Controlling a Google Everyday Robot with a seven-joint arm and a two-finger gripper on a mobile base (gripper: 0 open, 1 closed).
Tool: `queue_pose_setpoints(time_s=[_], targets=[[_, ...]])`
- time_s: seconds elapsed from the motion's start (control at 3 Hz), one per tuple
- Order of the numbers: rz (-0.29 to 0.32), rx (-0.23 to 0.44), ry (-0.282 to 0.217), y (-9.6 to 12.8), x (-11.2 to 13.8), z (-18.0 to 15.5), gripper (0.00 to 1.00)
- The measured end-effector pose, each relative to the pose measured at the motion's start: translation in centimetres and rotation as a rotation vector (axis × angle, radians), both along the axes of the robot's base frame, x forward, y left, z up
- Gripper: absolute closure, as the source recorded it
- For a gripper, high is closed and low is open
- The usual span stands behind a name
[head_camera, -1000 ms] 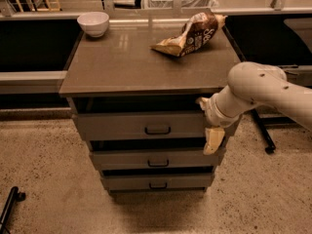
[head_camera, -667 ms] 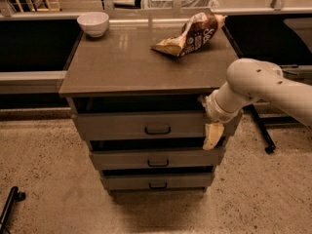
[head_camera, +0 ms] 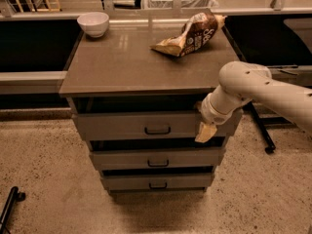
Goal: Open top drawer
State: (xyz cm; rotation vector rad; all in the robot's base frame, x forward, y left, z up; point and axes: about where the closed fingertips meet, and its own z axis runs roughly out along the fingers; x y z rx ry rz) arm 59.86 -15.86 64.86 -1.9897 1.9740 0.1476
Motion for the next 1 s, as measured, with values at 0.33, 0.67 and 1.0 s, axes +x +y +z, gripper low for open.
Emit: queue_pose_setpoints(time_s=[0.33, 0.67, 1.0], targets=[[0.0, 0.0, 0.002, 0.0, 0.0, 0.0, 0.31], [0.0, 0.0, 0.002, 0.0, -0.1, 0.6, 0.3], [0.0, 0.0, 0.002, 0.0, -0.1, 1.0, 0.28]])
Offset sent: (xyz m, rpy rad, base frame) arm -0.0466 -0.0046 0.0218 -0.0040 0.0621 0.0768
